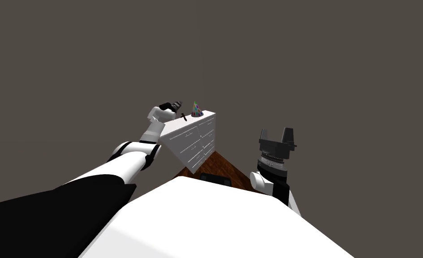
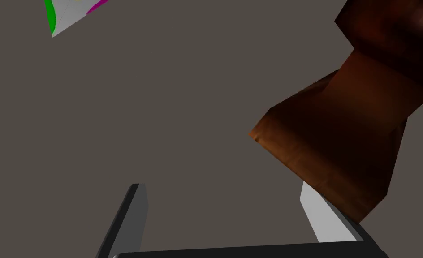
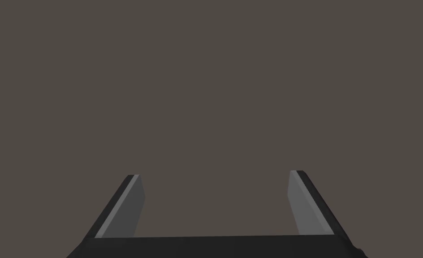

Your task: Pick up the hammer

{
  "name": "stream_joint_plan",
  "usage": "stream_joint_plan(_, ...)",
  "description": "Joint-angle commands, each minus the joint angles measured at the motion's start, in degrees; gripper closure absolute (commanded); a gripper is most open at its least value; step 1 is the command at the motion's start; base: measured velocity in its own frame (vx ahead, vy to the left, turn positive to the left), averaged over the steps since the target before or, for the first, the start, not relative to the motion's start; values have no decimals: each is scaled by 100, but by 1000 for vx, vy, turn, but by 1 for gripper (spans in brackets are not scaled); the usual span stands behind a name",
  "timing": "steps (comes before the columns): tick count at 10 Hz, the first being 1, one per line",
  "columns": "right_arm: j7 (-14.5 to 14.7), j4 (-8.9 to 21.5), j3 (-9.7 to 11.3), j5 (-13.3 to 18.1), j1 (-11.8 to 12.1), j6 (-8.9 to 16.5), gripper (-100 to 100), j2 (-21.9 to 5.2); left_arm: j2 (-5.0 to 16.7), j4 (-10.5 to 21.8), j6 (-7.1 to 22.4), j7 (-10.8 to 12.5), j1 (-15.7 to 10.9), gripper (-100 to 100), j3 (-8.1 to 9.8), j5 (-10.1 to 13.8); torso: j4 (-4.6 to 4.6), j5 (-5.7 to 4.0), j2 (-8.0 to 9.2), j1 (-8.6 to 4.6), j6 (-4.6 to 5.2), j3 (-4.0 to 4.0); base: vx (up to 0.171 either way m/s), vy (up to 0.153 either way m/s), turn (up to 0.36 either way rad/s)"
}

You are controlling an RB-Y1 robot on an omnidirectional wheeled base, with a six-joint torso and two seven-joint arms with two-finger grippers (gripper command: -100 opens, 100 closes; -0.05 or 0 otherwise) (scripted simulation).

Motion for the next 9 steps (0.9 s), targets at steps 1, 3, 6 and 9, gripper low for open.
stream_joint_plan(1,0,0,0,0,0,0,0,0,205,286,286,-84,-286,-100,-7,32,0,0,0,0,0,0,-32,27,-286)
stream_joint_plan(3,0,0,0,0,-1,0,0,0,205,526,540,-84,-438,-100,-7,32,1,-1,3,0,2,2,-32,31,-96)
stream_joint_plan(6,0,0,1,0,-2,0,0,0,390,752,1054,-157,-745,-100,-16,55,-2,-4,-4,-5,11,-3,-18,26,-168)
stream_joint_plan(9,0,0,0,0,0,0,0,0,564,1206,1367,-224,-1089,-100,-28,75,-2,0,-5,-5,0,-3,-22,17,-76)
